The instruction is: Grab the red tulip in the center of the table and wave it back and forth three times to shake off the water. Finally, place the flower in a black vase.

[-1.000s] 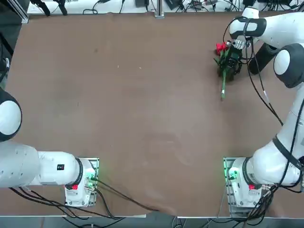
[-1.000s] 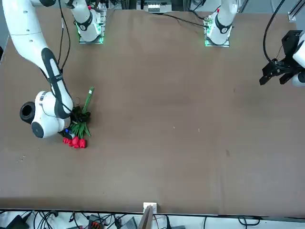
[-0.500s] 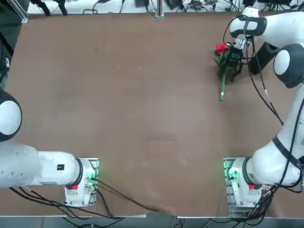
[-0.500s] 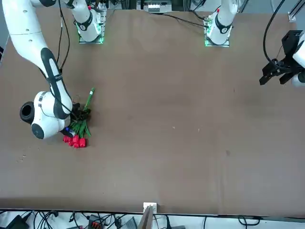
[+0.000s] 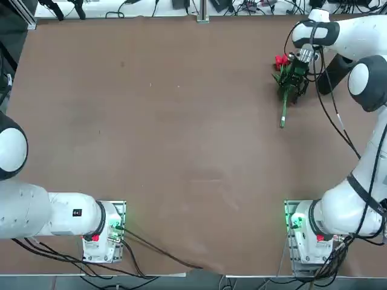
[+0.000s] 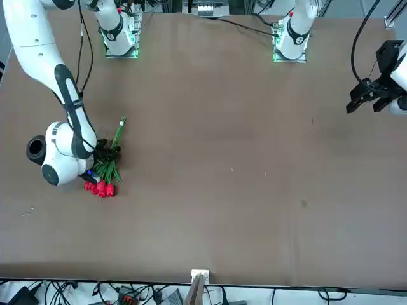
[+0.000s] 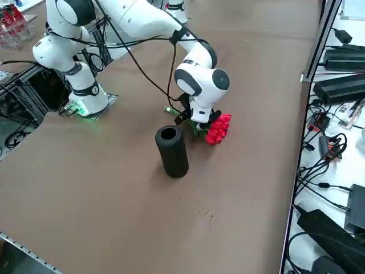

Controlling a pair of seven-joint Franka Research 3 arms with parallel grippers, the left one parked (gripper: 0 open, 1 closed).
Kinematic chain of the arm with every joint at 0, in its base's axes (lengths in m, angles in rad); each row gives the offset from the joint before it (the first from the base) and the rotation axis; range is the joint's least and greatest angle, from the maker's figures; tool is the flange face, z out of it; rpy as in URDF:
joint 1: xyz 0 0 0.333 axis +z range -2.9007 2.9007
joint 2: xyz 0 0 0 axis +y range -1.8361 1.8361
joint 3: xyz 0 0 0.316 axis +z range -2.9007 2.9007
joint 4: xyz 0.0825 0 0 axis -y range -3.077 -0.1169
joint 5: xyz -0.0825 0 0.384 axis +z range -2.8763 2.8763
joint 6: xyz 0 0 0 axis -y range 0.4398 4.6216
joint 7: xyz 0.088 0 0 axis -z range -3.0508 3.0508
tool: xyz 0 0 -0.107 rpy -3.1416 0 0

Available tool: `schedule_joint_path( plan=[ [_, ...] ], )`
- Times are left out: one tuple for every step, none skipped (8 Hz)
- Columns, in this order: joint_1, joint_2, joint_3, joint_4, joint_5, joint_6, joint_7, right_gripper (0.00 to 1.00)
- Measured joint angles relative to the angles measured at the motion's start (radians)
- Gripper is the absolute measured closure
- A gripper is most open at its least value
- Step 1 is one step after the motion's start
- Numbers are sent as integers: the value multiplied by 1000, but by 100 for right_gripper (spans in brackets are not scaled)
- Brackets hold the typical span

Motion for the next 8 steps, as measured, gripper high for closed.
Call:
schedule_joint_path(
  plan=[
    [-1, 0, 0, 0, 0, 0, 0, 33],
    [-1, 0, 0, 0, 0, 0, 0, 54],
    [-1, 0, 0, 1, 0, 0, 0, 73],
    [-1, 0, 0, 4, 1, 0, 0, 86],
    [-1, 0, 0, 9, 3, 1, 1, 86],
    [-1, 0, 0, 16, 6, 3, 1, 86],
    [0, -1, 2, 27, 6, 4, 1, 86],
    [1, -6, 2, 41, 6, 6, 2, 86]
  ],
)
